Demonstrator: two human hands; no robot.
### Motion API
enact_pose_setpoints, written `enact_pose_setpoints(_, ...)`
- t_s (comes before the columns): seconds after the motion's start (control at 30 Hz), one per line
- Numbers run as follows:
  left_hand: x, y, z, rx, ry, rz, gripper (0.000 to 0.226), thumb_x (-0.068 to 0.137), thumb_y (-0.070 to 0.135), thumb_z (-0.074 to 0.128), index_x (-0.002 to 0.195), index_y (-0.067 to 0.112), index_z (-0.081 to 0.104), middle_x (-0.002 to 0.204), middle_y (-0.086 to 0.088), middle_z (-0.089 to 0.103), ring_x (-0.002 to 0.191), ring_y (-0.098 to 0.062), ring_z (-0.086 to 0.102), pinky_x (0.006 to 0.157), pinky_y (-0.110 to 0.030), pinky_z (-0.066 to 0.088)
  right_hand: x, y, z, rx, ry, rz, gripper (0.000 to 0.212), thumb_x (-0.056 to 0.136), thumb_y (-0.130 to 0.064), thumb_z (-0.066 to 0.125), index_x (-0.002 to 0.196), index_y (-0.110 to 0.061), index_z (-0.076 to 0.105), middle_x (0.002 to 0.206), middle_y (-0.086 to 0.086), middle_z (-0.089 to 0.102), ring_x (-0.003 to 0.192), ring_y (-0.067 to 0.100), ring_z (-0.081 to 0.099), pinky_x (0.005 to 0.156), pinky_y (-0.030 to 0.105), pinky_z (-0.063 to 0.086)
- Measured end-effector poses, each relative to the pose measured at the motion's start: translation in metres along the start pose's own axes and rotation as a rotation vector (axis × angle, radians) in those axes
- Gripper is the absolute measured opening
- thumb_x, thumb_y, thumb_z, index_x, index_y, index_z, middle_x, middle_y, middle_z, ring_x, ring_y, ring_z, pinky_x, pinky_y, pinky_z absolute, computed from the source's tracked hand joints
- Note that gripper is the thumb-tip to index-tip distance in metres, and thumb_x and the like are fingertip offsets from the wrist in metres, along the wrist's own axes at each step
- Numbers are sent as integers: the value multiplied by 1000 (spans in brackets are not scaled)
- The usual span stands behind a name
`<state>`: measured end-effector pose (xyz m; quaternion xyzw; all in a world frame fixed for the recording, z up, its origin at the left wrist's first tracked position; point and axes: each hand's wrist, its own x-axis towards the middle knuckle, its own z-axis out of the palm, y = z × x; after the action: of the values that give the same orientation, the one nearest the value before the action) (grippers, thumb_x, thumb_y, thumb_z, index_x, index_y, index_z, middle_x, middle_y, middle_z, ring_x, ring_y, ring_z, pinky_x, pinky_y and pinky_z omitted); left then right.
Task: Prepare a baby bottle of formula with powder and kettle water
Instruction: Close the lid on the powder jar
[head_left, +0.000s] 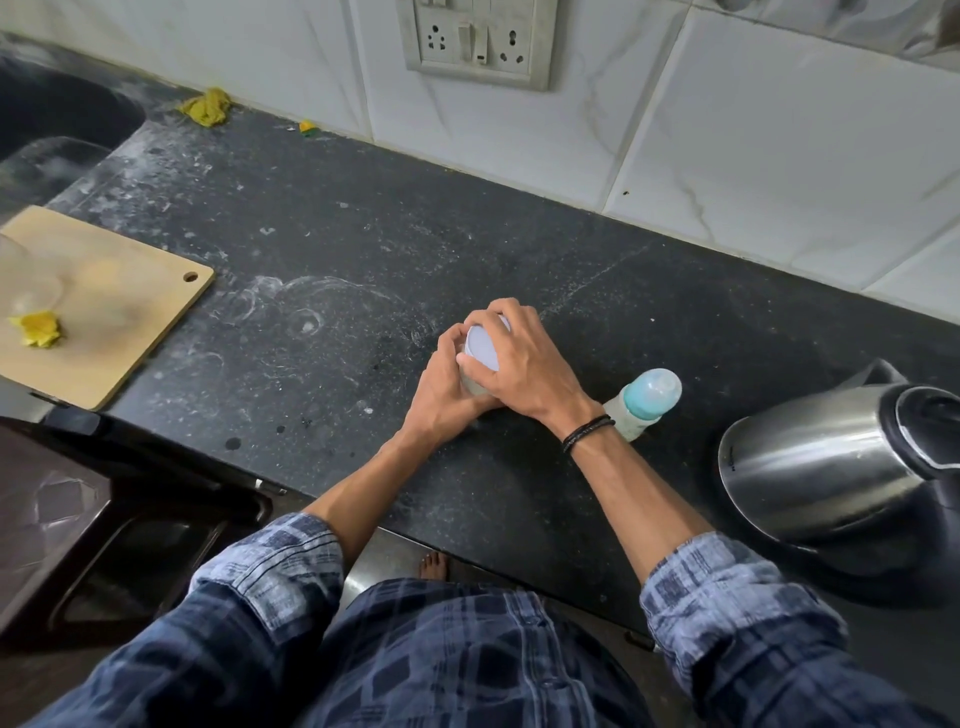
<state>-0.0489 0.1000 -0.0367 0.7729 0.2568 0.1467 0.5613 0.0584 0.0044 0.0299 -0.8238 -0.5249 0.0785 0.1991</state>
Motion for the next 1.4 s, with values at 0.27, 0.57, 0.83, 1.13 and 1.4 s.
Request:
enact_pose_setpoints(0.27, -2, -2, 4, 42, 32, 54, 92, 74, 42, 79, 148, 14, 31, 132, 15, 51, 121, -3, 54, 101, -38, 52, -1, -4, 18, 22, 141, 77, 42, 98, -33, 69, 131, -8, 63, 135, 16, 53, 119, 35, 51, 98, 45, 50)
enact_pose_setpoints(0.57, 0, -7, 4, 55, 52, 71, 87, 77, 31, 82, 147, 14, 33, 137, 3, 52, 125, -18, 56, 100, -47, 52, 0, -9, 26, 15, 228, 129, 40, 95, -32, 71, 127, -7, 66, 130, 16, 58, 112, 35, 55, 93, 43, 51)
enact_pose_setpoints(0.83, 5, 1, 4, 1, 84, 155, 75, 72, 47, 89, 132, 46, 45, 127, 21, 60, 119, -12, 61, 97, -41, 54, 18, 8, 6, -100, 137, -60, 39, 87, -40, 73, 111, -9, 66, 109, 11, 60, 95, 31, 55, 84, 47, 50)
enact_pose_setpoints(1.13, 2, -19, 12, 54, 124, 146, 86, 73, 55, 80, 147, 34, 42, 137, 39, 45, 128, 3, 48, 103, -29, 46, 15, 1, 24, -6, 347, 20, 32, 81, -32, 76, 99, -7, 68, 97, 11, 60, 87, 31, 54, 77, 44, 49)
enact_pose_setpoints(1.4, 1, -22, 12, 85, 149, 200, 80, 76, 50, 79, 144, 55, 37, 140, 42, 43, 129, 9, 47, 105, -17, 39, 15, -6, 29, -5, 391, 103, 28, 82, -30, 76, 97, -8, 67, 95, 10, 60, 85, 30, 53, 74, 43, 46)
